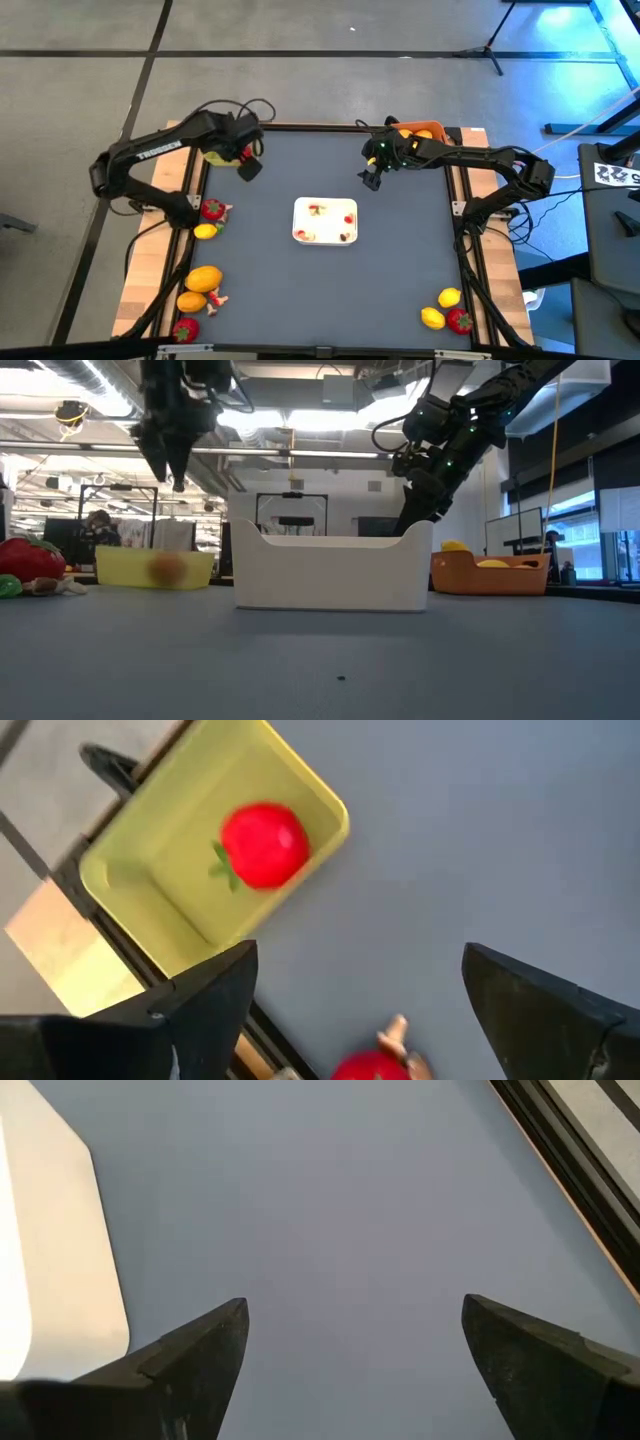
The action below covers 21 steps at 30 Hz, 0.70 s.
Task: Sort produce into baskets
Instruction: Put the red tomato into the yellow bin
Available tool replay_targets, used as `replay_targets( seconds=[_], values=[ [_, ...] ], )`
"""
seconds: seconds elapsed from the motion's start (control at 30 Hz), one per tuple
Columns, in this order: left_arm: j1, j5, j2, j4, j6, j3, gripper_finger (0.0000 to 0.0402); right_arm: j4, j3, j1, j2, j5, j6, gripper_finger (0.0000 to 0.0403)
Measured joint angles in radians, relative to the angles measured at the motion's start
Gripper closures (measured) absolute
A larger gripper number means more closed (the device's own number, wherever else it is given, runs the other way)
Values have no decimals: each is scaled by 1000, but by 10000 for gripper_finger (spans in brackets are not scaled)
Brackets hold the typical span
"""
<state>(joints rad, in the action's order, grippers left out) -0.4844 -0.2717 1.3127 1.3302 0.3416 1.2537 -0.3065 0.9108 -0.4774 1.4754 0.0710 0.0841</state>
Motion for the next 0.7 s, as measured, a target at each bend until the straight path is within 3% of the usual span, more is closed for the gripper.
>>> replay_targets(
  seconds=[0.43, 0.7],
  values=[
    [273, 1, -17, 74, 332, -8, 57, 10, 0, 0, 0, 2, 3, 40],
    [383, 83, -17, 76, 497, -145, 57, 22, 0, -1, 0, 46, 4, 40]
  ],
)
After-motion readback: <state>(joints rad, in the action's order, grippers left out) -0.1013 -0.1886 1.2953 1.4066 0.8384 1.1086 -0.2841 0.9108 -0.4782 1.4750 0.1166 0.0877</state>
